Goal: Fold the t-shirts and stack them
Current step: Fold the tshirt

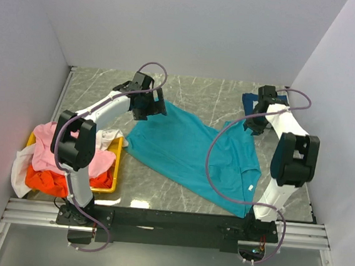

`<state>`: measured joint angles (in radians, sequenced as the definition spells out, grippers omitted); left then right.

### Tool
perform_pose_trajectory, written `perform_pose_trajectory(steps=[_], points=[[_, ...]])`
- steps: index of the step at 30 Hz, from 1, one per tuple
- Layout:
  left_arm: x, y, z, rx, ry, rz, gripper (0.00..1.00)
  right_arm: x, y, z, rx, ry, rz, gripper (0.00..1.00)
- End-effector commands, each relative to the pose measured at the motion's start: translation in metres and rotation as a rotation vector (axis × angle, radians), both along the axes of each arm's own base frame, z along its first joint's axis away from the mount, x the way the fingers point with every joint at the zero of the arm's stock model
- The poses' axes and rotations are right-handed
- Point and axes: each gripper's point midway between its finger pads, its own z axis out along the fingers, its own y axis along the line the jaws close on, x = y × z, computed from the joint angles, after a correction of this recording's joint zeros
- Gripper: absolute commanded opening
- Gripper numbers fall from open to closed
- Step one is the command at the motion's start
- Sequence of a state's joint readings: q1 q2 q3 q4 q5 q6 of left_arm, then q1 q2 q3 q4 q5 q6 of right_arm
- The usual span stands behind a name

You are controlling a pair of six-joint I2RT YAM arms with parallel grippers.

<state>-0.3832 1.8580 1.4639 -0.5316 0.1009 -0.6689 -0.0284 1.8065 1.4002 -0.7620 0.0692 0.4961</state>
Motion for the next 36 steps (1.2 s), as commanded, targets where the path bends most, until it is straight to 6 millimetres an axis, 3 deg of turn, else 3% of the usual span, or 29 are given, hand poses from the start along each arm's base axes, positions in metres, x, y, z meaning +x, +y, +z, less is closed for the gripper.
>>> perform_pose_trajectory(steps=[1,6,12,17,26,36], points=[[0.01,-0.004,0.021,-0.002,-0.051,-0.029,0.99,0.043,-0.018,0.0,-0.069,-0.091,0.006,0.42],[0.019,-0.004,0.023,0.003,-0.073,-0.028,0.99,0.068,-0.028,-0.009,-0.084,-0.116,0.013,0.41],[0.043,0.0,0.02,0.012,-0.081,-0.019,0.98,0.092,-0.027,-0.009,-0.07,-0.176,0.045,0.42],[0.052,0.004,0.016,0.012,-0.075,-0.016,0.96,0.102,-0.025,-0.025,-0.06,-0.138,0.054,0.42],[0.051,0.01,0.008,0.003,-0.058,-0.006,0.95,0.09,-0.031,-0.048,-0.091,-0.053,0.075,0.41],[0.051,0.011,0.005,0.0,-0.052,-0.002,0.95,0.071,-0.03,-0.034,-0.096,-0.068,0.07,0.41]])
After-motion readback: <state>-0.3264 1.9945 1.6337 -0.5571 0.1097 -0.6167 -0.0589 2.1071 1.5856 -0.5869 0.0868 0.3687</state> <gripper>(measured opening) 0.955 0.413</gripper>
